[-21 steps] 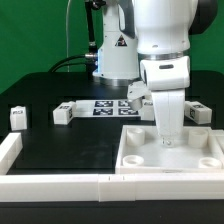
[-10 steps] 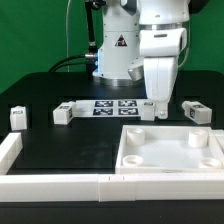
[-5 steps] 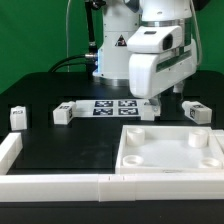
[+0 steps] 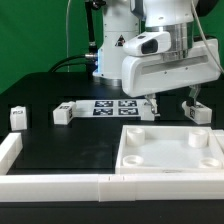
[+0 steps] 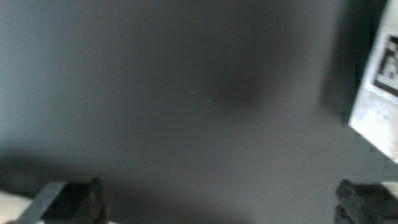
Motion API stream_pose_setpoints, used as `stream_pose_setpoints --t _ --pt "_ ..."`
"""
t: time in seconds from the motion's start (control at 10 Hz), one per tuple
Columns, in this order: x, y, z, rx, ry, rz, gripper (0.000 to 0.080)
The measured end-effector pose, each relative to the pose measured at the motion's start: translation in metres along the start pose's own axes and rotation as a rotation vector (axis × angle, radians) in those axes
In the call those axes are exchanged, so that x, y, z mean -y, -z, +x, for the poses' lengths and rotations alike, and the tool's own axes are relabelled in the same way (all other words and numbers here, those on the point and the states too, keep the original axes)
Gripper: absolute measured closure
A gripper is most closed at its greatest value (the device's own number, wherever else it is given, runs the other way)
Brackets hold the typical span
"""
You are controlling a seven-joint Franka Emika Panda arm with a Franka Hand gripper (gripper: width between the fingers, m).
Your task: Assemble one leg
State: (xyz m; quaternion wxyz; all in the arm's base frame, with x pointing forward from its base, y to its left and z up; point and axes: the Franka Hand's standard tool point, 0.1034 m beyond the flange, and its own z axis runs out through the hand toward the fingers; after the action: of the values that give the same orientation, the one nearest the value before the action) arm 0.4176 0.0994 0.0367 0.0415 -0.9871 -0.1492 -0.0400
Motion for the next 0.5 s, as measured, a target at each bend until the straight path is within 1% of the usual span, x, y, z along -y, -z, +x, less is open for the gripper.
stream_pose_setpoints --t 0.2,0.4,0.5 --pt "0.025 -0.003 -0.013 0.001 0.015 0.004 0.0151" --pt "0.05 -0.005 -0.015 0.006 0.036 0.013 0.0151" --pt "0.054 -0.005 -0.016 0.009 0.043 0.017 0.0151"
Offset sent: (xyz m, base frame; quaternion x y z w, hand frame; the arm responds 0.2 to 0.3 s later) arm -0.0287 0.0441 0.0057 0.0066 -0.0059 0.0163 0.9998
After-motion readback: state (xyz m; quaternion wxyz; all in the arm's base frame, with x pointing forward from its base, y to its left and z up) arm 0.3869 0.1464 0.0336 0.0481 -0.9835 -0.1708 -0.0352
